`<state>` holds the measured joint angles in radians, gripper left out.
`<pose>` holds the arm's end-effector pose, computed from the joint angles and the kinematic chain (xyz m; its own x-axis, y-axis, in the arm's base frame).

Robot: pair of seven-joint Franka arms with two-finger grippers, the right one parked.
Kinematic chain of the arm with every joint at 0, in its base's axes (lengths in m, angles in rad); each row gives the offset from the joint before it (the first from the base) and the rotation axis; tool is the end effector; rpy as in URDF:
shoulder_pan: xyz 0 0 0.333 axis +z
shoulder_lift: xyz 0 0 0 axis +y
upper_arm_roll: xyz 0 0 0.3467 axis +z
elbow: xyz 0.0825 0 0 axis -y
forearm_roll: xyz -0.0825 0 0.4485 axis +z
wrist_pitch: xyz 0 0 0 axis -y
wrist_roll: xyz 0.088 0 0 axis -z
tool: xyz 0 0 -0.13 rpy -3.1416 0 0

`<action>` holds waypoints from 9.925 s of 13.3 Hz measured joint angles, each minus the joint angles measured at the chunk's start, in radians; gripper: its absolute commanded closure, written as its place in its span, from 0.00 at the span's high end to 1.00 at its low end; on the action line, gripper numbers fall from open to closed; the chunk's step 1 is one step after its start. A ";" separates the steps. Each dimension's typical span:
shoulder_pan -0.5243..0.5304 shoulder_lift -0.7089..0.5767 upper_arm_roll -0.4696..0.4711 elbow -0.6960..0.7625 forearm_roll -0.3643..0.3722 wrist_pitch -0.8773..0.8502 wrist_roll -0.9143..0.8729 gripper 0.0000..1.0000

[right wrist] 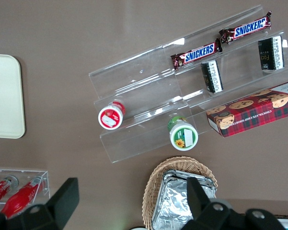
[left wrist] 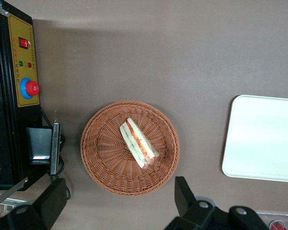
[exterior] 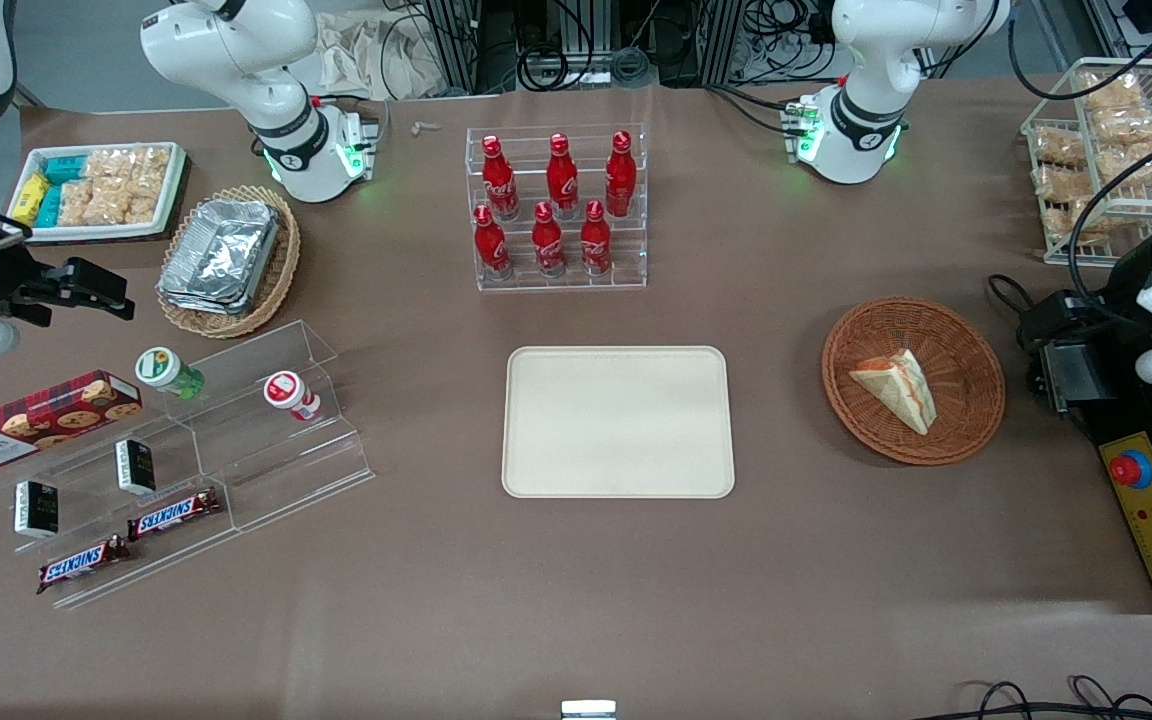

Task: Place sandwich from basket to tray

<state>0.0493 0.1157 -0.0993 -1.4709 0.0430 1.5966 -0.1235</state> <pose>0.6605 -0.0239 0.6146 0.9972 0.0730 0.0144 0.0735 -0.9968 -0.0300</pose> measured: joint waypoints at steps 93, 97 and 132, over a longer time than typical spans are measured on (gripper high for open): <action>-0.129 0.568 -0.404 -0.129 0.288 0.570 -0.400 0.00; -0.130 0.568 -0.409 -0.193 0.287 0.617 -0.400 0.00; 0.100 0.155 -0.412 0.046 0.170 0.165 -0.410 1.00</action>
<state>0.1496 0.2706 -0.5117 -1.4245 0.2134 1.7612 -0.5337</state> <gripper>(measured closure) 0.000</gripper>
